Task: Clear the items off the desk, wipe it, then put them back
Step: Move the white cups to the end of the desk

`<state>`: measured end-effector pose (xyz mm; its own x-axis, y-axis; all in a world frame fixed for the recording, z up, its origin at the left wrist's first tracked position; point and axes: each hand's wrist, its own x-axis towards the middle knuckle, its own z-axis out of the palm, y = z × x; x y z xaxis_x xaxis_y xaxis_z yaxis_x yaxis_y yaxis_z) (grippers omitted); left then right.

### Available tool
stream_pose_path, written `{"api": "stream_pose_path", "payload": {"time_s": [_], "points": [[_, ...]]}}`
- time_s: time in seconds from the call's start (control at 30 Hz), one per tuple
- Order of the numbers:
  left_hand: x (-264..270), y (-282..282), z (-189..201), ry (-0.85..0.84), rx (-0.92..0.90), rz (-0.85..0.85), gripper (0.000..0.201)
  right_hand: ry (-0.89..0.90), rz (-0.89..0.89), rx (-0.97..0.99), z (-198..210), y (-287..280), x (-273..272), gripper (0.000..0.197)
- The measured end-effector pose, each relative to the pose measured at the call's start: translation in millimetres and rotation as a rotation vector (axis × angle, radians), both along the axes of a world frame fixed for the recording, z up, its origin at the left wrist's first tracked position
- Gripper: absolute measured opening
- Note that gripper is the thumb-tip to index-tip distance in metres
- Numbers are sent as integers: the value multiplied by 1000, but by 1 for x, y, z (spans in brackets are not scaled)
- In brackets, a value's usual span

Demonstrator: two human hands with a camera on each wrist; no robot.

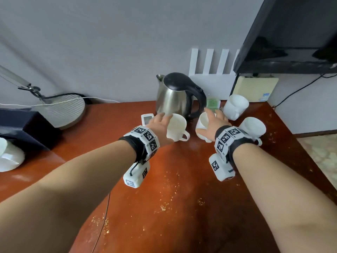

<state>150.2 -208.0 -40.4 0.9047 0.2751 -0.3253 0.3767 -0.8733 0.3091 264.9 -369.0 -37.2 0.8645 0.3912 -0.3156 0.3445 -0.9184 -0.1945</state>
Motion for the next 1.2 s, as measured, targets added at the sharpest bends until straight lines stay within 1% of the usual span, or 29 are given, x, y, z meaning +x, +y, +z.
{"api": "stream_pose_path", "payload": {"time_s": [0.2,0.27,0.33,0.43,0.53,0.7,0.87,1.07,1.2], "points": [[48,-14,-15,55,101,-37,99,51,-27,-2,-28,3,39,86],[55,-19,-19,55,149,-46,99,46,-19,-19,-39,1,42,88],[59,-20,-24,46,183,-46,97,3,-8,-6,-47,0,42,86],[60,-15,-29,49,163,5,92,-22,11,22,-52,-3,43,85],[60,-12,-28,93,121,23,89,3,13,30,-50,-4,45,85],[59,-11,-24,100,97,9,88,-8,8,25,-46,-3,44,84],[51,-11,-20,106,56,10,90,19,-6,109,-41,-9,37,86],[26,-11,-15,25,-21,23,91,0,42,137,-29,-18,18,92],[2,-7,-3,-15,-38,17,93,-12,62,113,-12,-18,-3,91]]}}
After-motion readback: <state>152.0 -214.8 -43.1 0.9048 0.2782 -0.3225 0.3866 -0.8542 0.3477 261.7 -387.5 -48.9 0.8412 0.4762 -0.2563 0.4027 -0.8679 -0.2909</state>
